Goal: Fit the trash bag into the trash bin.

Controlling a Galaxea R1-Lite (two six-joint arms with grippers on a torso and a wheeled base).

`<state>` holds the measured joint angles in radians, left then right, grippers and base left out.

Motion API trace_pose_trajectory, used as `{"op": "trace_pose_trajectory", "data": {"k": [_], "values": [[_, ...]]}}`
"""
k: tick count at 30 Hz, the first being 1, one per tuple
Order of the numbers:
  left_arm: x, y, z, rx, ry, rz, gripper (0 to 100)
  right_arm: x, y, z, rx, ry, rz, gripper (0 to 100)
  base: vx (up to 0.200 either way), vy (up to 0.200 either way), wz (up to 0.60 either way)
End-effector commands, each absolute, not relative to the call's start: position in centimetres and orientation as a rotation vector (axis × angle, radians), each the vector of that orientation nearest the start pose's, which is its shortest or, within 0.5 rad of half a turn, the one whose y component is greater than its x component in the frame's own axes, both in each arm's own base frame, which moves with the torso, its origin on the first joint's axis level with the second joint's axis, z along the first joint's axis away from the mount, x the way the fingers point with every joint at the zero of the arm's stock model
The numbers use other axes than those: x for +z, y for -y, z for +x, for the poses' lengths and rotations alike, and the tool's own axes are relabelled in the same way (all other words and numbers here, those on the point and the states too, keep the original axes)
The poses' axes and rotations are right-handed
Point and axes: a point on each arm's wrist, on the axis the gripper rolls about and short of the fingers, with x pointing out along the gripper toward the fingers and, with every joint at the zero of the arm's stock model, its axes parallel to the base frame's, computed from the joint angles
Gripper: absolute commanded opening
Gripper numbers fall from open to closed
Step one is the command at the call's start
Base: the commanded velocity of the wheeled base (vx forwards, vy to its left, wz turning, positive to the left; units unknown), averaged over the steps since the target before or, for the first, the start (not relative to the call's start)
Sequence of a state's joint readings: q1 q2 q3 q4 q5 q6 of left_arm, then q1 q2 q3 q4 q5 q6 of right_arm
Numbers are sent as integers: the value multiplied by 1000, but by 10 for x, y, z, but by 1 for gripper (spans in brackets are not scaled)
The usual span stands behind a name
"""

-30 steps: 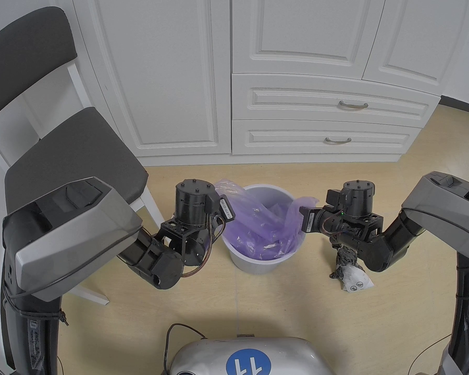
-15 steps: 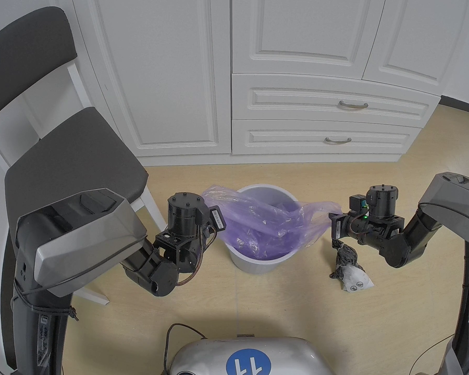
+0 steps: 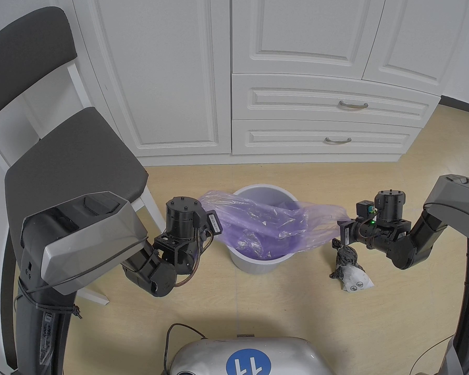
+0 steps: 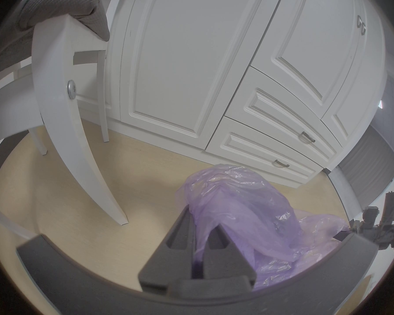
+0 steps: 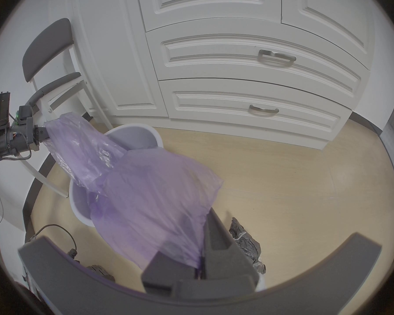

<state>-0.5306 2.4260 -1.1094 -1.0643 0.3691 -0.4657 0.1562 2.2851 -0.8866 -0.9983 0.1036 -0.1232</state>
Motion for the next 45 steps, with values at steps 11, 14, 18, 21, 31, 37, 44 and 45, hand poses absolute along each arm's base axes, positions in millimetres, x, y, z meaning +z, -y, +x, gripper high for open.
{"op": "trace_pose_trajectory", "data": {"k": [11, 14, 18, 21, 31, 37, 44, 45], "values": [[20, 210, 387, -87, -270, -347, 0, 23, -47, 383, 306, -445, -195, 0, 0, 0, 0], [21, 209, 385, -97, -276, -347, 0, 24, -45, 383, 303, -447, -195, 0, 0, 0, 0], [21, 208, 385, -102, -279, -348, 0, 24, -45, 383, 302, -445, -195, 0, 0, 0, 0], [21, 207, 386, -100, -279, -347, 0, 24, -42, 383, 297, -445, -195, 0, 0, 0, 0], [36, 198, 381, -119, -275, -359, 0, 28, -37, 387, 305, -420, -183, 0, 0, 0, 0], [46, 186, 367, -214, -325, -377, 0, 38, -39, 394, 320, -379, -86, 0, 0, 0, 0], [41, 171, 358, -289, -398, -371, 0, 45, -45, 406, 316, -365, 83, 0, 0, 0, 0], [41, 171, 358, -289, -398, -371, 0, 45, -45, 406, 316, -365, 83, 0, 0, 0, 0]]}}
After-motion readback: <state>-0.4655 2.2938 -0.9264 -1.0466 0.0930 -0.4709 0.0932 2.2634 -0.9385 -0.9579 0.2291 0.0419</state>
